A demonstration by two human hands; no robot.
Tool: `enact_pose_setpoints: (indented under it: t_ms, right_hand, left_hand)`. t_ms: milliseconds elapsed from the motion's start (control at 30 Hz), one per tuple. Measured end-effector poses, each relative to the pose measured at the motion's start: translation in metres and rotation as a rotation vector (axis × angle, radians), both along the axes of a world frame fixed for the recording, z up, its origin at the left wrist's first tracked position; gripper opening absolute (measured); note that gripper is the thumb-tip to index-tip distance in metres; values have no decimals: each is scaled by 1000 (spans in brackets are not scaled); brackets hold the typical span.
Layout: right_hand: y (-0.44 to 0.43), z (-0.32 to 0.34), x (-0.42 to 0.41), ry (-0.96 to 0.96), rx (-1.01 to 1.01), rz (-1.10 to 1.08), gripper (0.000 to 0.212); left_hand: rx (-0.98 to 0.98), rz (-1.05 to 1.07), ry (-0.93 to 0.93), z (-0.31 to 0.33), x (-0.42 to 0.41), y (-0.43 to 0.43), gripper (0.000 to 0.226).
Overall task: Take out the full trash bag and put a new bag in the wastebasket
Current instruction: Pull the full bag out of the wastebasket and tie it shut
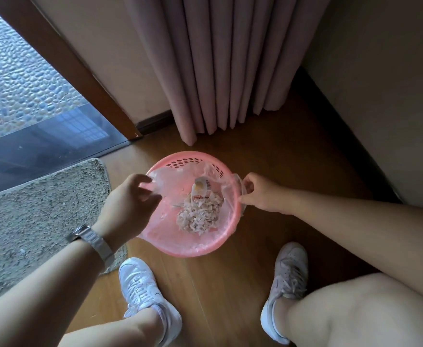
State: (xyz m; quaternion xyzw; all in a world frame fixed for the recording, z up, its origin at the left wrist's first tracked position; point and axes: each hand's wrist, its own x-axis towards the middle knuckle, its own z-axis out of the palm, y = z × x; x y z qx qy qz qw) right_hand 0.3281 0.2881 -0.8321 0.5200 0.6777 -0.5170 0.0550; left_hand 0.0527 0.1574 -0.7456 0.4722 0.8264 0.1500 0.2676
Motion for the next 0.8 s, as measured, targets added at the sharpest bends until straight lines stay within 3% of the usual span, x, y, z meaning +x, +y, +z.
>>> enact_pose_setpoints:
  t_ms: [100,167,200,400,533,667,800]
  right_hand:
    - [-6,-2,0,-54,-33,75,16]
    - [-8,-1,-4,-51,-39,88,2]
    - [-9,2,-5,-62,-35,97,7]
    - [-8,29,-5,-58,-108,114,11]
    - [-5,80,-8,104,-25,119,9]
    - [-19,137,-22,261,34,95,6]
    - [-47,177,-35,382,12,13,6]
  left_hand:
    - [-166,-59,119,6,1,-18,20]
    - [-206,-117,86,9,5,-23,12]
    - [-197,-126,48,11,8,-23,9]
    - [45,-75,-79,24,16,-10,13]
    - [192,35,-146,40,19,-8,16]
    - [323,222,-335,60,26,-18,3]
    - [386,244,-450,82,30,-32,10]
